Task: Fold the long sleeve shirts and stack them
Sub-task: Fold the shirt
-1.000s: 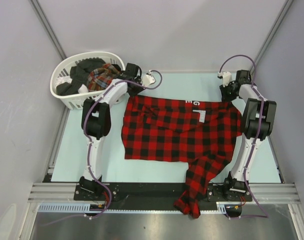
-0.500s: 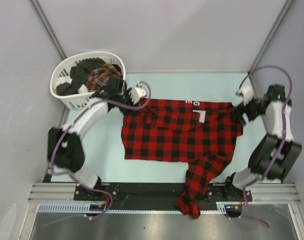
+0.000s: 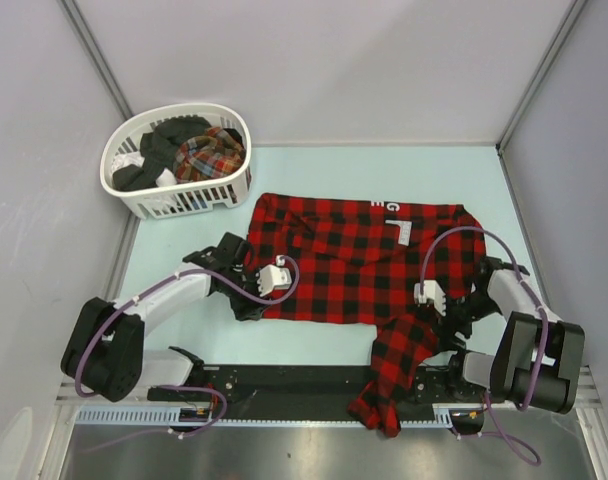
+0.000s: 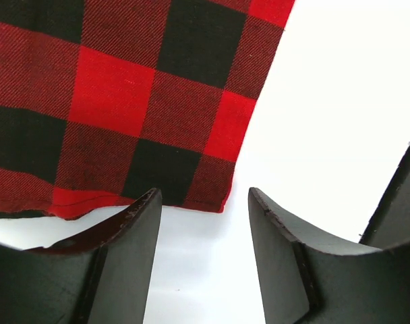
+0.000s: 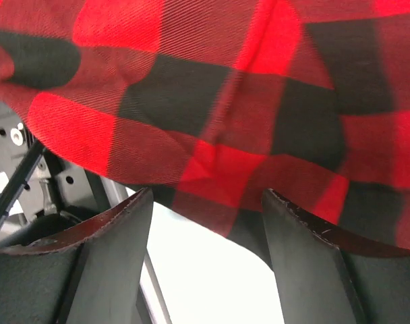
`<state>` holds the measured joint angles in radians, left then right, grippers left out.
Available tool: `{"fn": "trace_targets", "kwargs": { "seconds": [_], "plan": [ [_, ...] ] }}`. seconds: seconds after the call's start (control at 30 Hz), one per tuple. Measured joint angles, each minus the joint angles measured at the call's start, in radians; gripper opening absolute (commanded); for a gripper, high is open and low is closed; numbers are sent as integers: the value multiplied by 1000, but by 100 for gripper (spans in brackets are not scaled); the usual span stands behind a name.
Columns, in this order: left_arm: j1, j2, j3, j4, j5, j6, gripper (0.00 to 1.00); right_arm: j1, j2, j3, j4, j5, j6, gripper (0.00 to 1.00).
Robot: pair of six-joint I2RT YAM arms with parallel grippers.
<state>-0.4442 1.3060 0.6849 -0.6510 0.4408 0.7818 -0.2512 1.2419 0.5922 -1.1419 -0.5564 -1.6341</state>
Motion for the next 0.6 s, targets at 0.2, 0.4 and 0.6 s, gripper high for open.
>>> {"fn": "trace_targets", "kwargs": {
  "seconds": [0.2,0.4,0.6],
  "plan": [
    [-14,-15,-40,40,-32,48,60,75,-77,-45,23,59,-35,72],
    [-59,-13,-76,86,-74,76,54,101,-122,-64,36,89,-44,60],
    [-112,-8,-85,129,-93,92,13,177,-161,-85,120,126,10,10]
  ]
}}
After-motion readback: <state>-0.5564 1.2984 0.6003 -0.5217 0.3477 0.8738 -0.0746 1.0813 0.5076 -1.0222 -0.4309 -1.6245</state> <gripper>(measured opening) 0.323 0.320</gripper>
